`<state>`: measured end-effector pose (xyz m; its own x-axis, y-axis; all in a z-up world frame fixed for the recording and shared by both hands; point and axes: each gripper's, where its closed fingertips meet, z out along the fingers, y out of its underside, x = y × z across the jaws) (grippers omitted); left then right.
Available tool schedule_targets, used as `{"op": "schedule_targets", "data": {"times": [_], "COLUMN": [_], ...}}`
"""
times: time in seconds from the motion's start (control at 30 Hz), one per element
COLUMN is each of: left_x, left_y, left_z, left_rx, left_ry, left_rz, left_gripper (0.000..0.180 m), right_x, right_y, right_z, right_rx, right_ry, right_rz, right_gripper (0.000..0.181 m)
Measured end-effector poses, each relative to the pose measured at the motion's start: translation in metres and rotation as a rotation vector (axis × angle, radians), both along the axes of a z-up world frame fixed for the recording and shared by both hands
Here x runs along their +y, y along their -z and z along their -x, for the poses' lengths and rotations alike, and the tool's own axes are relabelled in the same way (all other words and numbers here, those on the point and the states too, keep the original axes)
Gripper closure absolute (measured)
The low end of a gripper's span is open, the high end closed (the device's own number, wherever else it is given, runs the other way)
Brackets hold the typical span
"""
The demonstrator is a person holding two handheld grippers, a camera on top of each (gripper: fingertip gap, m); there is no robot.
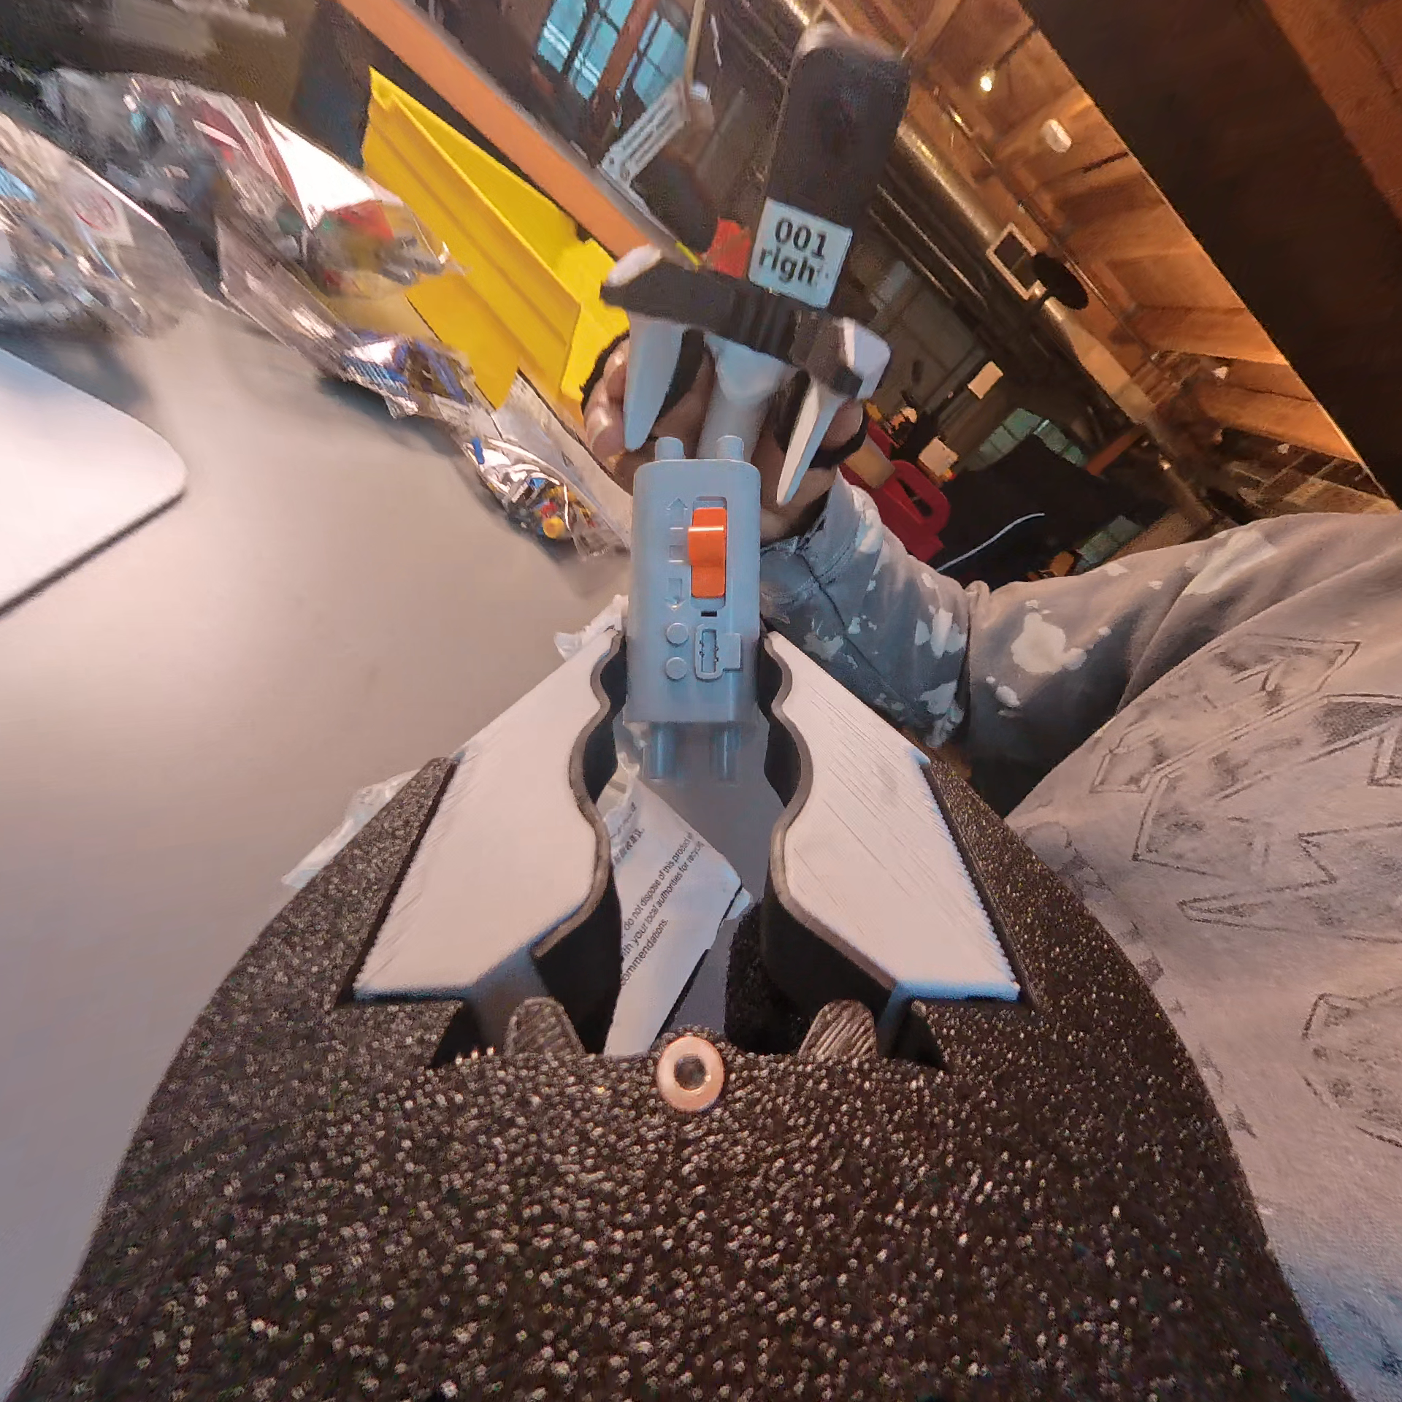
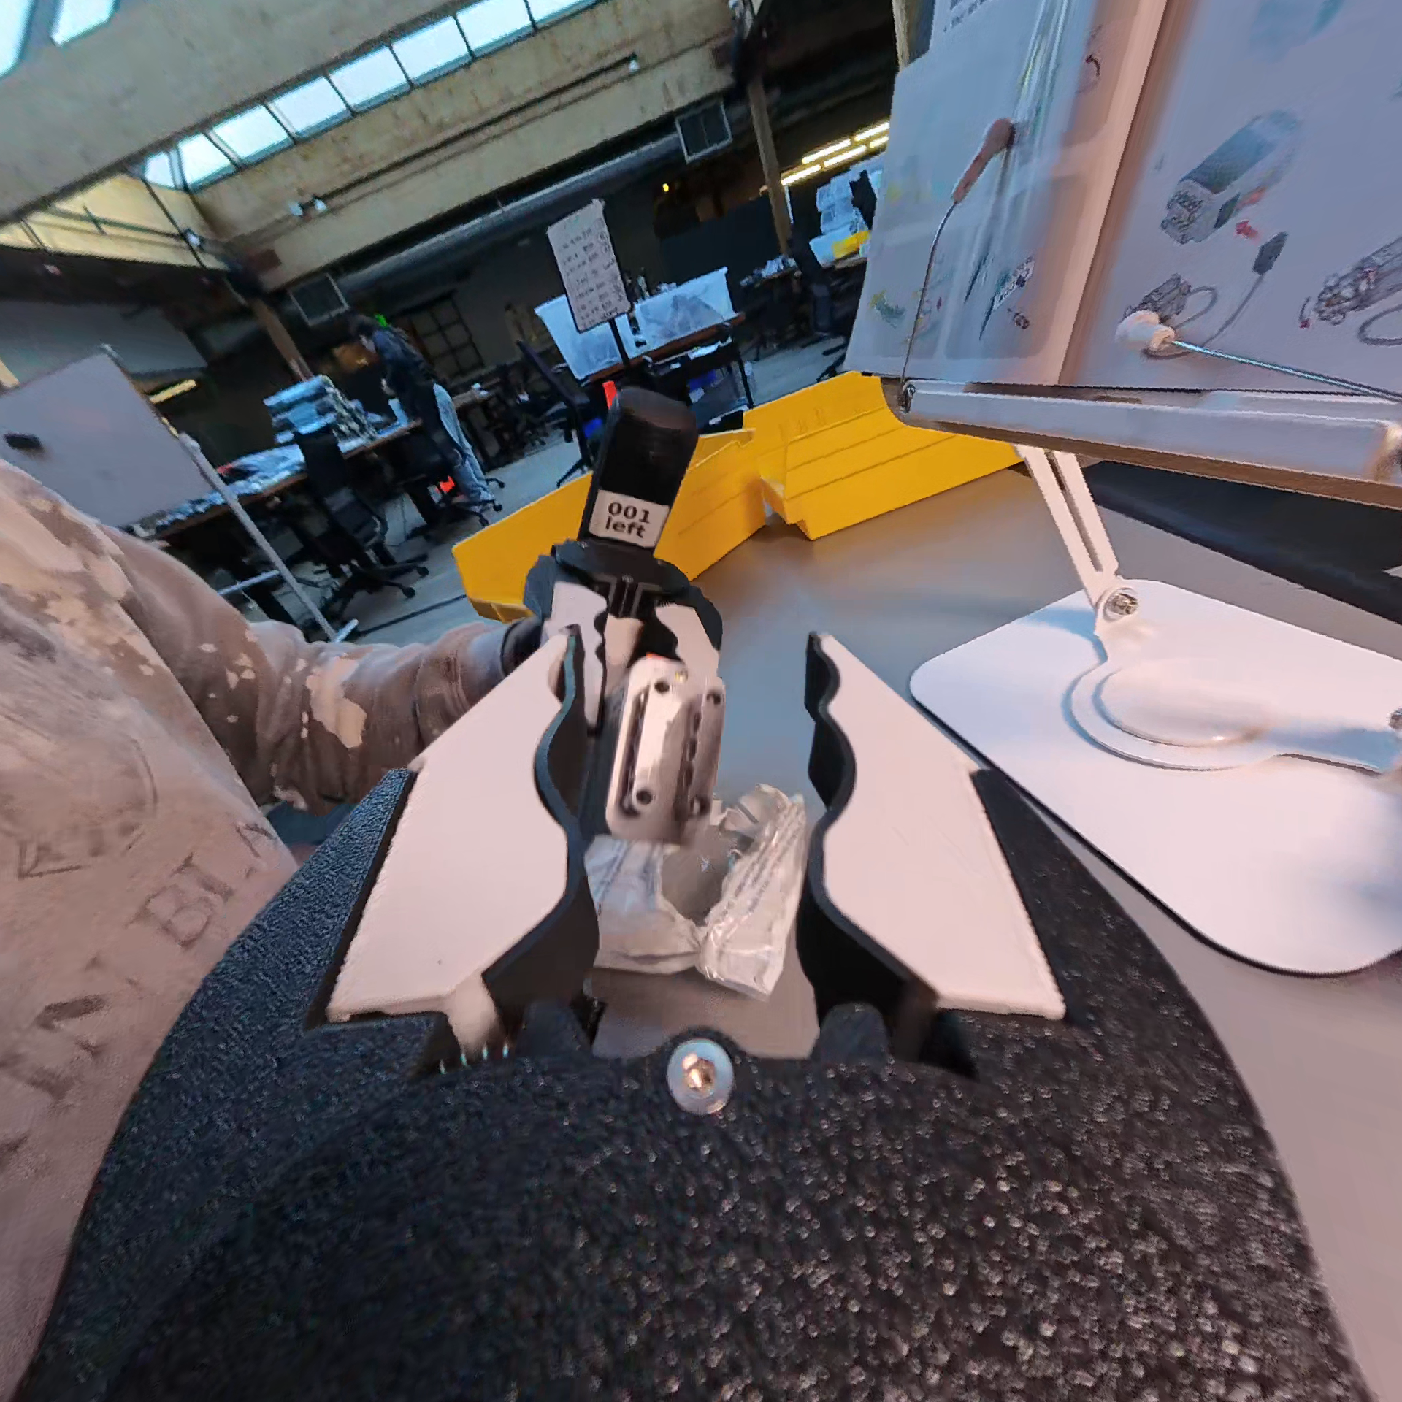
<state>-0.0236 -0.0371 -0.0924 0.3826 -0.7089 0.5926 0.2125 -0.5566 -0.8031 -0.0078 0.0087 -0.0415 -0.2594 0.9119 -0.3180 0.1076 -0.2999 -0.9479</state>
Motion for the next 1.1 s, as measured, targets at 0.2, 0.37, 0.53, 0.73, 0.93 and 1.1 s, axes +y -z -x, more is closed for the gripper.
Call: {"op": "schedule_targets", "data": {"times": [0.2, 0.37, 0.53, 0.73, 0.93, 1.1], "left_x": [-0.006, -0.018, -0.017, -0.007, -0.001, -0.003], "left_y": [-0.039, -0.044, -0.035, -0.013, 0.001, 0.008], "left_z": [0.019, 0.005, 0.007, 0.032, 0.066, 0.084], "left_rx": [0.276, 0.4, 0.277, 0.254, 0.196, 0.083], "left_ry": [-0.216, -0.231, -0.192, -0.178, -0.219, -0.193], "left_rz": [-0.487, -0.656, -0.528, -0.31, -0.135, 0.012], "left_gripper": [0.148, 0.147, 0.147, 0.142, 0.126, 0.147], "right_x": [-0.025, -0.052, -0.055, -0.048, -0.057, -0.046], "right_y": [0.033, 0.019, 0.019, 0.039, 0.058, 0.065], "right_z": [0.004, 0.018, 0.02, 0.038, 0.075, 0.096], "right_rx": [-0.104, 0.013, -0.017, -0.212, -0.36, -0.388], "right_ry": [-0.058, -0.098, -0.151, -0.19, -0.238, -0.126], "right_rz": [-0.266, -0.375, -0.216, 0.087, 0.131, -0.04], "right_gripper": [0.104, 0.139, 0.143, 0.145, 0.146, 0.142]}}
